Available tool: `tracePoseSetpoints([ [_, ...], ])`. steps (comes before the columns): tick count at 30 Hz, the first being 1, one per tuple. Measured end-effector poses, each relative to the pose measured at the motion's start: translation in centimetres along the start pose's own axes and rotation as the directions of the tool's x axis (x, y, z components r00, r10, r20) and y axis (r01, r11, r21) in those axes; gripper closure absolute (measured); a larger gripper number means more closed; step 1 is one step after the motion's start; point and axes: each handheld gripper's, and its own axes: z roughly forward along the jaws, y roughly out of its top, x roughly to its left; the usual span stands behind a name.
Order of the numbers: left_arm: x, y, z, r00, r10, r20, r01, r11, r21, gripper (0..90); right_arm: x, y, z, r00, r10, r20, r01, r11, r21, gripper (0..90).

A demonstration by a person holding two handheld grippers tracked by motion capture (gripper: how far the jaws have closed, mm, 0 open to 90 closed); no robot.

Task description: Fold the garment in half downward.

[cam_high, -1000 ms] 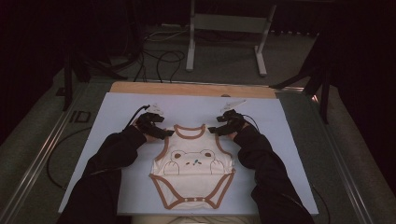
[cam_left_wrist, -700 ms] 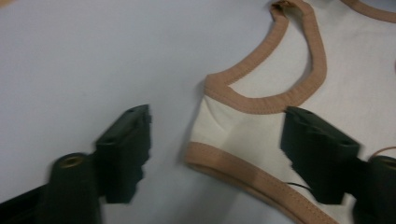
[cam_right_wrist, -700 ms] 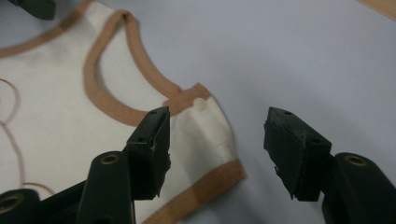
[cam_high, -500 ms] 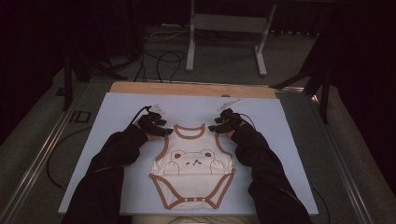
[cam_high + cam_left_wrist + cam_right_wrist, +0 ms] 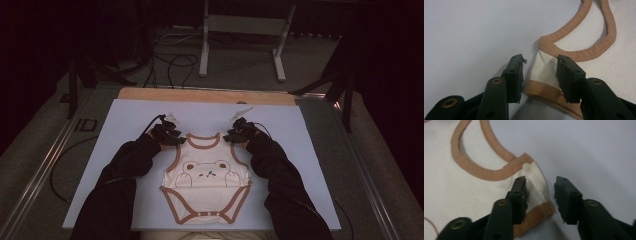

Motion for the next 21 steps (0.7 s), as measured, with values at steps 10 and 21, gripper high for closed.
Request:
tracePoseSetpoints([
  [10,-0.36,0.14,0.02,1.0,-0.007,0.001,0.007,0.9999,0.013,67.7,0.41,-0.23,-0.17,0.9998,-0.01,-0.014,0.01,1.0,-0.003,75.1],
  [21,-0.95,0.33,0.03,0.9997,0.011,0.022,-0.012,0.9996,0.026,84.6,0.88,-0.23,-0.26,0.9998,-0.015,-0.013,0.015,1.0,-0.001,78.8],
])
